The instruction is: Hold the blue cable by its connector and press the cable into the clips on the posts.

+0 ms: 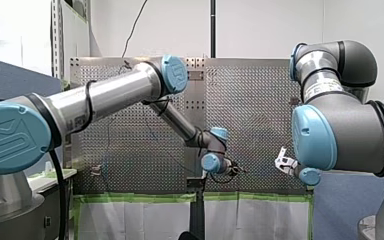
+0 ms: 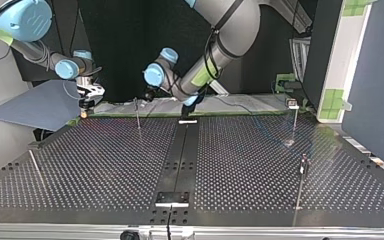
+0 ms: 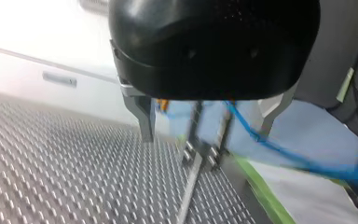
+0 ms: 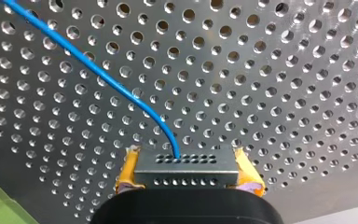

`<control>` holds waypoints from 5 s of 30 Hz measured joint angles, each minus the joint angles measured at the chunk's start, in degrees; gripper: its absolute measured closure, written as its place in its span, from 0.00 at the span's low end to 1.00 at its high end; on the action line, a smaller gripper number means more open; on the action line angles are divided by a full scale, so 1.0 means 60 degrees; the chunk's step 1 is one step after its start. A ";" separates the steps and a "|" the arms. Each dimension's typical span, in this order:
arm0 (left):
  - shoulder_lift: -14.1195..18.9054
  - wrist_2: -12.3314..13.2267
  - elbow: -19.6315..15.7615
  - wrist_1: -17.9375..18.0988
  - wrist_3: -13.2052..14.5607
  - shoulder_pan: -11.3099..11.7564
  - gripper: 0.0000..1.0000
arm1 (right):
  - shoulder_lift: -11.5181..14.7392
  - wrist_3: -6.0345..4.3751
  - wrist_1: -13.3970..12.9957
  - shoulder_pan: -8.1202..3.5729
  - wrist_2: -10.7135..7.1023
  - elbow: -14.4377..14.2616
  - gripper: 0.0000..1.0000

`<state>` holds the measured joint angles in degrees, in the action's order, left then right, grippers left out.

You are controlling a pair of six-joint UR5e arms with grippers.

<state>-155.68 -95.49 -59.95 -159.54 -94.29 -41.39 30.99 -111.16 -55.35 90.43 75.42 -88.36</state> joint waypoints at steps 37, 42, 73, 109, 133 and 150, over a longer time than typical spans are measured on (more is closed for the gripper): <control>-0.0010 -0.1383 -0.1015 0.1380 0.0140 -0.0837 0.00 | 0.0000 0.0022 0.0082 0.0126 0.0000 -0.0001 1.00; -0.0329 -0.1730 -0.0816 0.1393 0.0151 -0.0895 0.00 | 0.0000 0.0016 0.0083 0.0137 0.0000 0.0002 1.00; -0.0395 -0.2151 -0.0610 0.2082 0.0634 -0.1087 0.00 | -0.0001 0.0022 0.0097 0.0189 0.0000 -0.0002 1.00; -0.0395 -0.2473 -0.0610 0.1949 -0.0066 -0.1087 0.00 | -0.0002 0.0022 0.0126 0.0227 0.0000 0.0002 1.00; 0.0428 -0.2912 -0.1335 0.1589 0.0097 -0.1057 0.00 | -0.0005 0.0126 0.0126 0.0271 0.0036 0.0001 1.00; 0.1885 -0.2969 -0.2793 0.2121 -0.0871 -0.0989 0.00 | -0.0003 0.0097 0.0126 0.0319 0.0015 0.0002 1.00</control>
<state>-144.37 -113.31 -76.71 -146.82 -99.52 -47.33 30.97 -110.58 -54.59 92.34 75.51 -88.34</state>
